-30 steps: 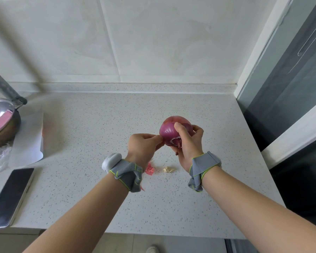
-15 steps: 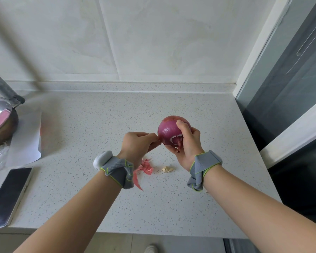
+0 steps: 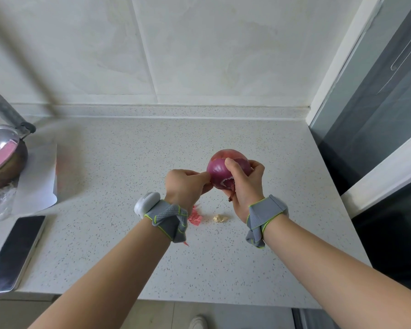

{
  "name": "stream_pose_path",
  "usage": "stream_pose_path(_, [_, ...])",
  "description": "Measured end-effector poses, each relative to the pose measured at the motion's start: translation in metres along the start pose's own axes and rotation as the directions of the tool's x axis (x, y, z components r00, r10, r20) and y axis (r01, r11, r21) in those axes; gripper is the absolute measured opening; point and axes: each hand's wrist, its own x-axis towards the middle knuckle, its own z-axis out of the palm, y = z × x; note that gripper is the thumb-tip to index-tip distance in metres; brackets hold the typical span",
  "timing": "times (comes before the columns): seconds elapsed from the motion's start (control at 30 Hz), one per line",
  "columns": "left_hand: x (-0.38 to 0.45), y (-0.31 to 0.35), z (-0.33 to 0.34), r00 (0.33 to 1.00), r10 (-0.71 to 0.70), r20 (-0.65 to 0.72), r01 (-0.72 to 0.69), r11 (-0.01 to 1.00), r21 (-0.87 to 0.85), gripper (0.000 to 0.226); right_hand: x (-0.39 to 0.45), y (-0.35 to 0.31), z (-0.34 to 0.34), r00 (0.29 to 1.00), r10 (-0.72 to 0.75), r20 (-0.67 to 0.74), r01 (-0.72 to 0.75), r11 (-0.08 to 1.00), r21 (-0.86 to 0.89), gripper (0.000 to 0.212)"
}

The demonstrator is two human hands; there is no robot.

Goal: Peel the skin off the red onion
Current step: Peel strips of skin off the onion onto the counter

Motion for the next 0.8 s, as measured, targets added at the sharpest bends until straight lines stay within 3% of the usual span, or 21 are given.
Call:
stream_pose_path(0.33, [0.005,0.000,-0.004,0.999,-0.015,0.035,0.011,0.994,0.107,0.013,-0.002,-0.004,-0.001,0.993,0.116,0.025,-0.118,0.990,0.075,0.045])
stream_pose_path(0.57, [0.003,-0.002,-0.014,0.988,0.157,-0.008,-0.147,0.937,0.317,0.016,-0.006,-0.002,-0.001,0.934,0.342,0.104,-0.356,0.919,0.171,0.051])
stream_pose_path(0.7, [-0.006,-0.008,-0.015,0.985,0.171,0.026,-0.172,0.982,0.079,0.013,-0.004,-0.002,-0.002,0.911,0.370,0.183,-0.409,0.865,0.291,0.051])
stream_pose_path(0.8, [-0.012,-0.014,-0.009,0.979,0.199,0.036,-0.201,0.976,0.079,0.018,-0.003,0.000,-0.001,0.916,0.349,0.198,-0.398,0.857,0.328,0.056])
